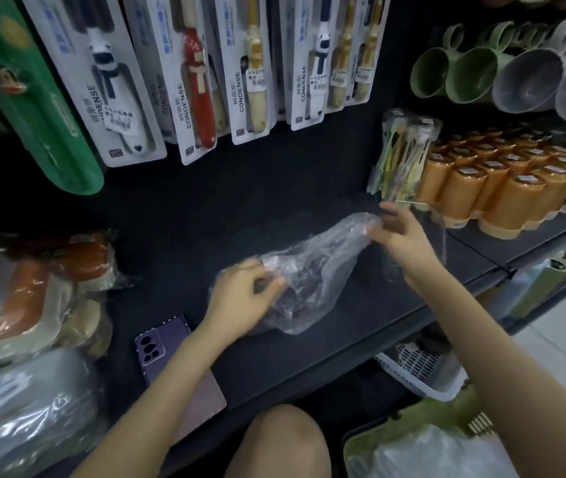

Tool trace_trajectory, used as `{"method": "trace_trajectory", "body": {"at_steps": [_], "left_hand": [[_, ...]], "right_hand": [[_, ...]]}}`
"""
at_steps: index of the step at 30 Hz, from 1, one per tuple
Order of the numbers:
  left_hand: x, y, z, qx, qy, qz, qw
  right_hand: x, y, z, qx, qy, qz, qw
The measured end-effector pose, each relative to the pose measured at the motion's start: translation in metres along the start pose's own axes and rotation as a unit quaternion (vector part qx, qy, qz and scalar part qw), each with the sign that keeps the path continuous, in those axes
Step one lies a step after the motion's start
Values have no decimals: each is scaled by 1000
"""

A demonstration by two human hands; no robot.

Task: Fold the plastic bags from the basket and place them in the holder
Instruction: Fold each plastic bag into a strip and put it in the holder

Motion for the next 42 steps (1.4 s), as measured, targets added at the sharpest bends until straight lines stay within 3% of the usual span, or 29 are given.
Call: {"method": "trace_trajectory", "body": {"at_steps": [4,8,13,18,21,24,27,31,34,36,39,41,42], "left_hand": [[-4,6,-16,-1,166,-69,984],[-6,15,-29,26,249,-118,961],[-32,18,-43,109,427,-235,867],[-43,15,-46,114,414,-253,867],[-44,16,-40,101,383,-263,880],[-37,15,-33,103,377,-261,882],[-38,12,-33,116,390,-264,874],[-33,6,-37,43,412,-288,864],[-19,-4,-74,143,382,-196,892],[19,-13,-92,156,272,-54,948],[80,-27,-53,-19,55,76,995],[96,-35,-19,-123,9,80,989],[96,-40,-8,-136,30,73,988]], "right_hand": [[-29,34,11,-95,-35,-101,990],[-16,36,25,-87,126,-127,980],[3,51,21,-71,112,-92,987],[4,79,24,-136,9,-20,990],[3,89,32,-168,39,-29,985],[1,85,32,-101,51,-49,992],[6,78,19,-51,-34,-14,998],[2,77,3,-18,-69,-25,997],[-6,74,-3,7,-70,-40,997],[-20,70,-3,-6,-60,-68,996],[-44,67,9,-66,-46,-104,991],[-55,67,16,-112,-66,-106,986],[-56,66,16,-130,-85,-99,983]]}}
Point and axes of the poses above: each hand's wrist, its own y-axis away from the middle knuckle, its own z-axis out of the palm, x = y × z, the point moved 6 cm from there along -y, towards the middle knuckle, and after that the axes turned 2 degrees about x, right-handed, at the moved point
